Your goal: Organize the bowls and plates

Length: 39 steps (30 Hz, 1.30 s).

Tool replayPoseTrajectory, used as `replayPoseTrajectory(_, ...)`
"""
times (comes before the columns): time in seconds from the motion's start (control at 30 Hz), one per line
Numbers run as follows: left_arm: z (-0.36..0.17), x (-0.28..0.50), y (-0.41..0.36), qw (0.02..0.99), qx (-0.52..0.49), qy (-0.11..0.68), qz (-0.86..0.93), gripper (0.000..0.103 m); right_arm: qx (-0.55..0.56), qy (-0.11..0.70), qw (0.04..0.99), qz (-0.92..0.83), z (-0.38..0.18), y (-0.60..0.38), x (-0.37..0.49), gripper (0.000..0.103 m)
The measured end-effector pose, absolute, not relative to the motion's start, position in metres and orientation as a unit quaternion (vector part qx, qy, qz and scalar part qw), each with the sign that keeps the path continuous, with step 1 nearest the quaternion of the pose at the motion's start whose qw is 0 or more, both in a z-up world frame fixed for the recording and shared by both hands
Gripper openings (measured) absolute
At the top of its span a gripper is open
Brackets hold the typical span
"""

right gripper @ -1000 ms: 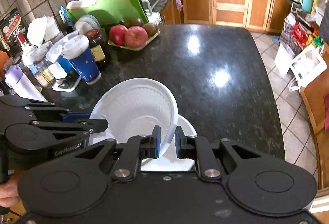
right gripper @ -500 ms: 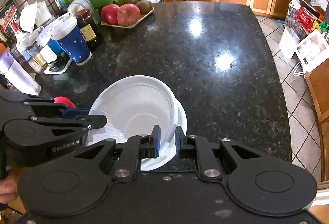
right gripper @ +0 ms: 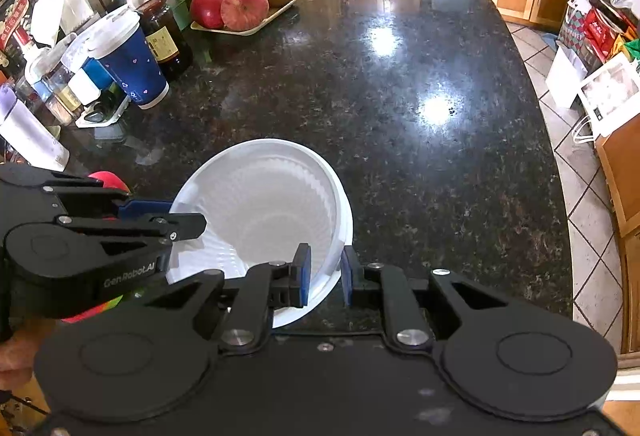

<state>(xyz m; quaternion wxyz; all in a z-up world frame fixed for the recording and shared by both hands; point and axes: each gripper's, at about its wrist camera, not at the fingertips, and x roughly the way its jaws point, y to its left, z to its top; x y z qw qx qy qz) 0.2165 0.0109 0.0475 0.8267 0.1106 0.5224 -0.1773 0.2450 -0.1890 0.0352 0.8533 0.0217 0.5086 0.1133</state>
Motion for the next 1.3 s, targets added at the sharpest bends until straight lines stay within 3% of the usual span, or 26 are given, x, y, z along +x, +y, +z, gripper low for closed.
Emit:
replayPoseTrajectory(0.07, 0.047, 0.215, 0.010, 0.830, 0.113, 0.517, -0.178, 0.023, 0.020, 0.508, 0.854, 0.113, 0.034, -0.189, 0.245, 0.020)
replayPoseTrajectory(0.13, 0.047, 0.215, 0.011, 0.832, 0.111, 0.513, -0.178, 0.032, 0.018, 0.505, 0.855, 0.113, 0.035, -0.190, 0.244, 0.020)
replayPoseTrajectory(0.4, 0.058, 0.209, 0.016, 0.849, 0.101, 0.485, -0.185, 0.035, 0.014, 0.480, 0.870, 0.114, 0.044, -0.192, 0.240, 0.029)
replayPoseTrajectory(0.5, 0.063, 0.206, 0.018, 0.856, 0.094, 0.473, -0.187, 0.045, 0.015, 0.467, 0.877, 0.115, 0.047, -0.193, 0.237, 0.029)
replayPoseTrajectory(1.1, 0.067, 0.164, 0.034, 0.932, 0.073, 0.339, -0.106, 0.046, 0.033, 0.299, 0.950, 0.083, 0.046, -0.205, 0.183, 0.029)
replayPoseTrajectory(1.3, 0.063, 0.159, 0.044, 0.937, 0.054, 0.334, -0.092, 0.046, 0.017, 0.234, 0.970, 0.059, 0.037, -0.194, 0.164, 0.043)
